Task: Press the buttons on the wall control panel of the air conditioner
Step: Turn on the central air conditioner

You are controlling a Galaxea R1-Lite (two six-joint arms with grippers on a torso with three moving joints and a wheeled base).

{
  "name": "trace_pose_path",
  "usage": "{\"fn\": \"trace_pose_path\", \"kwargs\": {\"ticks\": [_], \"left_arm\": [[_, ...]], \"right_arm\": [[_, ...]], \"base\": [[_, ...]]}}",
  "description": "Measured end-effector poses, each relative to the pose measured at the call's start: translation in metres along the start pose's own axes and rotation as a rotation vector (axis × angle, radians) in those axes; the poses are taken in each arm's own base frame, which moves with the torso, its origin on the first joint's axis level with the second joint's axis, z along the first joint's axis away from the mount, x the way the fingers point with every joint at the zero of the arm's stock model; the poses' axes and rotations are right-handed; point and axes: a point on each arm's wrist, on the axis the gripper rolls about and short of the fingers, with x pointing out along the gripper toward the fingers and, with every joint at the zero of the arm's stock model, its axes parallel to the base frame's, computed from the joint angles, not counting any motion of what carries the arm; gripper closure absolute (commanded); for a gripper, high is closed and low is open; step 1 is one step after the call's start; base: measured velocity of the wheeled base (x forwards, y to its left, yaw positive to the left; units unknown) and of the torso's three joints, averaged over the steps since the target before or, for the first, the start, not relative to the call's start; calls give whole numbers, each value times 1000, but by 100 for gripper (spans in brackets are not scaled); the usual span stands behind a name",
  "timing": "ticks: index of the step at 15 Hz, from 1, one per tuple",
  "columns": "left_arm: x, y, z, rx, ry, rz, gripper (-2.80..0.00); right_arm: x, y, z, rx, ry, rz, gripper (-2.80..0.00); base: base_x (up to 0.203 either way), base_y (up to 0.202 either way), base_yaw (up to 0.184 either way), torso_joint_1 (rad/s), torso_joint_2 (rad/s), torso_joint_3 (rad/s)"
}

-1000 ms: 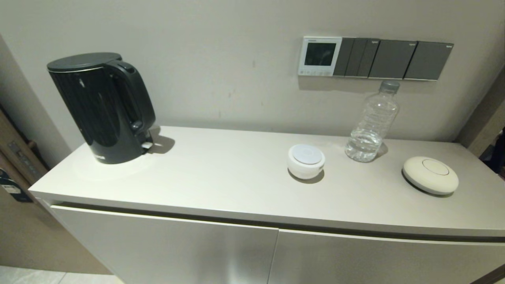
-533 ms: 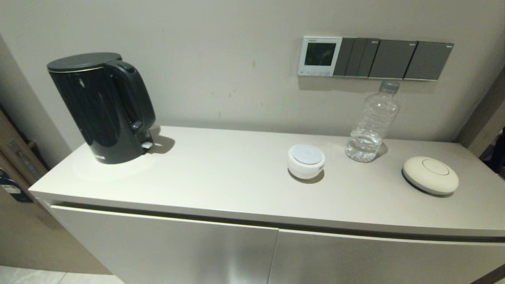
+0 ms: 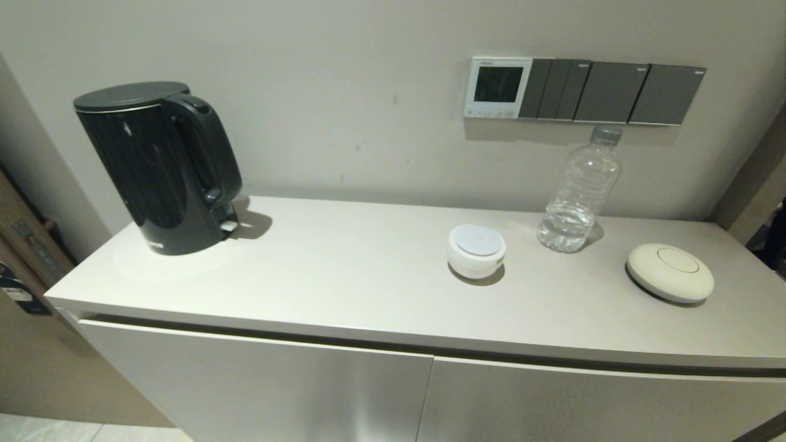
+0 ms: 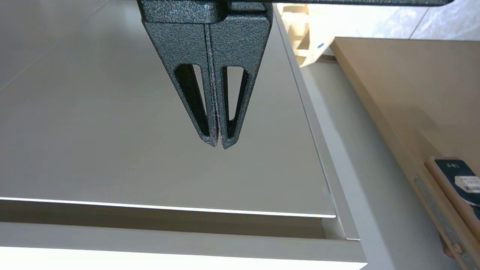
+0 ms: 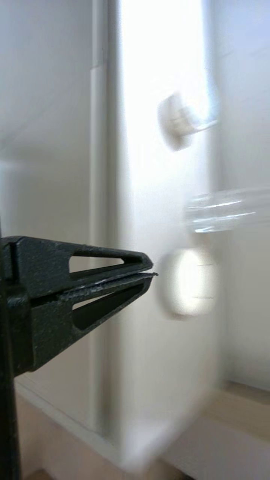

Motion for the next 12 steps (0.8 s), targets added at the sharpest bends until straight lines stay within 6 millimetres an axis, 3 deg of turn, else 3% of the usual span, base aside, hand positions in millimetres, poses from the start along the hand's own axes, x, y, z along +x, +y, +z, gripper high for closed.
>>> {"fn": "trace_pose_path", "kwargs": {"ticks": [3, 5, 7, 10, 12], "left_arm": [[0, 0, 0, 0, 1, 0, 0], [0, 0, 0, 0, 1, 0, 0], [0, 0, 0, 0, 2, 0, 0], [0, 0, 0, 0, 2, 0, 0], [0, 0, 0, -2, 2, -1, 0]], "right_arm": [[25, -1, 58, 4, -43, -27, 0], [51, -2, 98, 25, -81, -109, 0], [82, -7, 125, 62, -91, -197, 0], [128, -14, 142, 170, -71, -302, 0], [156, -6, 146, 260, -51, -290, 0]], "base": [[0, 0, 0, 0, 0, 0], [0, 0, 0, 0, 0, 0], [0, 0, 0, 0, 0, 0], [0, 0, 0, 0, 0, 0], [0, 0, 0, 0, 0, 0]]}}
